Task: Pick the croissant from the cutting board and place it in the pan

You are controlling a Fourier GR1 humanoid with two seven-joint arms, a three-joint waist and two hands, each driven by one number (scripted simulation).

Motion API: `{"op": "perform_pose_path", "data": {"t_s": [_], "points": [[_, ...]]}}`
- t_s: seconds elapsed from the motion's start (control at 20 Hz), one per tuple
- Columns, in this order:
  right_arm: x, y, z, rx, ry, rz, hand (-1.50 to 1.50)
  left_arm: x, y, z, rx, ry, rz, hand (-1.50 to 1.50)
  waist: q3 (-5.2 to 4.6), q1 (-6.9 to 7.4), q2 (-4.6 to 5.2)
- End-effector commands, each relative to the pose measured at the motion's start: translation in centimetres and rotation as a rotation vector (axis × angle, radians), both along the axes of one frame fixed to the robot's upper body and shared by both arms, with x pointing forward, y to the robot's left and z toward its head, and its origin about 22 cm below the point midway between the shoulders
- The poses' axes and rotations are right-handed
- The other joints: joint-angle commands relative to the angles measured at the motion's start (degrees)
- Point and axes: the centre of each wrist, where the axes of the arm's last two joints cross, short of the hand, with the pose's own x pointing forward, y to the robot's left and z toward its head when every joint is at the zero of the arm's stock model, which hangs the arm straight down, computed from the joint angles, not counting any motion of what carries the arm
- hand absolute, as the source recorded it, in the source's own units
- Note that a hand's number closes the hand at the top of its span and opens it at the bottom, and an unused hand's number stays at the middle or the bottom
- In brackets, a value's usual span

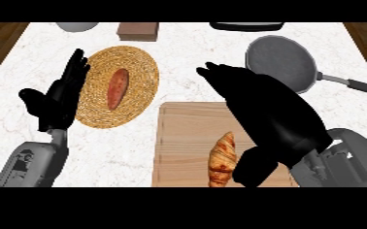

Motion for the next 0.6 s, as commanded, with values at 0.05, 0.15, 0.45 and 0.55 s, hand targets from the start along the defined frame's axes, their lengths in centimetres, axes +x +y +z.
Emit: {"op": "perform_pose_path", "data": {"t_s": [0.05, 0.15, 0.45, 0.55], "points": [[1.1, 4.8, -0.5, -0.062, 0.123, -0.036, -1.50, 1.2, 0.9, 0.5, 0.003, -0.002, 0.006, 0.00, 0.08, -0.61, 0.12], [-1.4, 5.2, -2.8, -0.049, 0.144, -0.028, -1.50, 0.3, 1.3, 0.3, 0.011, -0.004, 0.030, 0.00, 0.14, -1.06, -0.12], [0.1, 6.4, -3.2, -0.139, 0.176, -0.103, -1.50, 0.0, 0.9, 0.0, -0.017, -0.002, 0.027, 0.00, 0.12, -1.47, -0.25], [0.4, 6.7, -2.9, -0.144, 0.162, -0.125, -1.50, -0.1, 0.3, -0.2, 0.019, -0.011, 0.037, 0.00, 0.13, -1.37, -0.26]]}}
